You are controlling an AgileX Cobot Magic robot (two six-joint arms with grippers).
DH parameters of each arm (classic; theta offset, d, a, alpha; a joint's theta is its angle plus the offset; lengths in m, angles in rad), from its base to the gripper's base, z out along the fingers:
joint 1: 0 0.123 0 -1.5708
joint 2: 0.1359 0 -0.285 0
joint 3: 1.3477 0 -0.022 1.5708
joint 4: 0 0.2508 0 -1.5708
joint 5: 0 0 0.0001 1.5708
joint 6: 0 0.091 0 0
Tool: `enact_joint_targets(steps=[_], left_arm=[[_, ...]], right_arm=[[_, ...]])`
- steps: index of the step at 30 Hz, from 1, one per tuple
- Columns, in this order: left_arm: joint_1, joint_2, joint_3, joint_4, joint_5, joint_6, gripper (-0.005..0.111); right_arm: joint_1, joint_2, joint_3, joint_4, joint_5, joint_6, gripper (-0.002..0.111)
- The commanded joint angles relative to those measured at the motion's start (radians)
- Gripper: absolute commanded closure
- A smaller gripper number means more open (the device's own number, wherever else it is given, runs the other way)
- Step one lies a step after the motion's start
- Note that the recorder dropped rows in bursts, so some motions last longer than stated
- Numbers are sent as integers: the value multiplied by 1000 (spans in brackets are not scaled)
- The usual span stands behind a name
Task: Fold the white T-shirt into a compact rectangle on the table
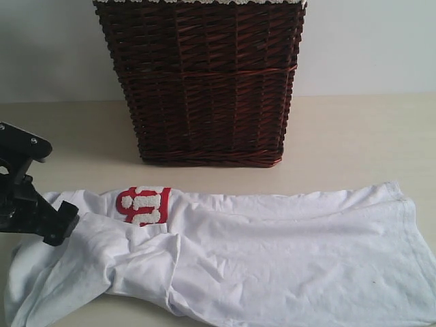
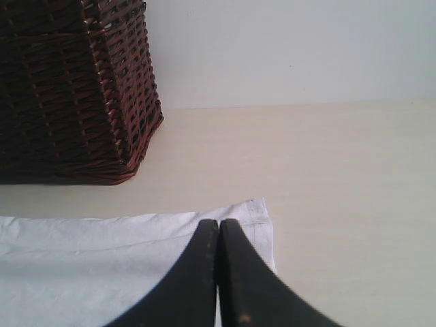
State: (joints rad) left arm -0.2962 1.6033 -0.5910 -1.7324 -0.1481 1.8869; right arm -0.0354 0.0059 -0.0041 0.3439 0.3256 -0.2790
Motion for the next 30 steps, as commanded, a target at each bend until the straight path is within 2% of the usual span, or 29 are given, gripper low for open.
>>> enact_joint_targets(steps=[1,5,17,19,23,25,27,29,30], left_arm=[[-2,-15,3,-12,28,-4,2],[-2,-13,5,-12,10,-9,2],[-2,-13,5,-12,86,-31,2],[-2,-15,5,-12,77,-41,2],[-2,-15,5,-12,-35,-78,2],[23,-15,5,-12,-43,-87,2],[78,-13,16,-12,7,-111,2],[165,-3,45,-12,159,-224,2],[220,1,58,-12,284,-246,2]], right_arm=[[1,-6,4,1,-8,-4,108],[1,-6,4,1,-8,-6,108],[1,-6,4,1,-8,-6,108],[1,-6,4,1,-8,-6,108],[1,-6,4,1,-8,-4,108],[1,-6,4,1,-8,-4,108],[1,-6,4,1,-6,-6,108],[1,-6,4,1,-6,-6,108],[1,-6,4,1,-6,-6,108]])
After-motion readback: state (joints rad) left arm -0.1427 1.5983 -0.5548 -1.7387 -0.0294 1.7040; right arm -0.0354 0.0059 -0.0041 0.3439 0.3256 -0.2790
